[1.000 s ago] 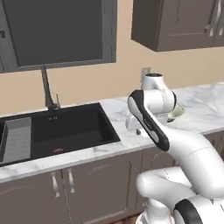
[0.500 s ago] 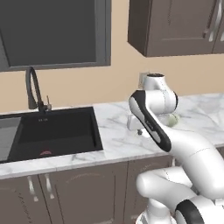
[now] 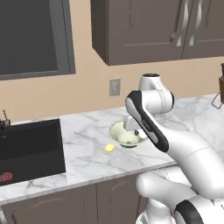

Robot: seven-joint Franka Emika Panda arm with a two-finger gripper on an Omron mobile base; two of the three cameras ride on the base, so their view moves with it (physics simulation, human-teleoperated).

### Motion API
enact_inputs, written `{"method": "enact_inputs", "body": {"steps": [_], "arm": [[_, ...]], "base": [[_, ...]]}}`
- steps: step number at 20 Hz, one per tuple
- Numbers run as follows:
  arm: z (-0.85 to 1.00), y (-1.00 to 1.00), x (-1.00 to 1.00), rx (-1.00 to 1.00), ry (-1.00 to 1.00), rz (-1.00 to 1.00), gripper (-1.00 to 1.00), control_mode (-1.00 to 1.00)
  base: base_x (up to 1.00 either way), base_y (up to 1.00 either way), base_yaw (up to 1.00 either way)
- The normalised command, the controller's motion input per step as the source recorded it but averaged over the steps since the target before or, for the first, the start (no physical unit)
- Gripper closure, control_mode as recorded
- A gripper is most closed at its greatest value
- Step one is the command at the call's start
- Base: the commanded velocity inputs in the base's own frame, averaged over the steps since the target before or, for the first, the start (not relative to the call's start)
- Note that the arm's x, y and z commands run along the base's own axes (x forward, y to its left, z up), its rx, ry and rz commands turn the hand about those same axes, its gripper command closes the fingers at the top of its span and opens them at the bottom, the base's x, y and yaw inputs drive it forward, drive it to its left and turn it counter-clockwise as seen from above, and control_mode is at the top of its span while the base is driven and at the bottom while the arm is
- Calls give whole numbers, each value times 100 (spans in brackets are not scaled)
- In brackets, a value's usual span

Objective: Gather the eggs and milk located in the vicinity of the sink area and place them right next to the bowl.

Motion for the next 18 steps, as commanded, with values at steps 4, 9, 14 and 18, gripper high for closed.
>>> {"method": "enact_inputs", "body": {"steps": [4, 9, 14, 18], "arm": [[0, 0, 0, 0, 0, 0, 100, 100], [0, 0, 0, 0, 0, 0, 100, 100], [0, 0, 0, 0, 0, 0, 100, 100], [0, 0, 0, 0, 0, 0, 100, 100]], "base": [[66, -42, -10], [70, -31, 0], [0, 0, 0], [0, 0, 0]]}}
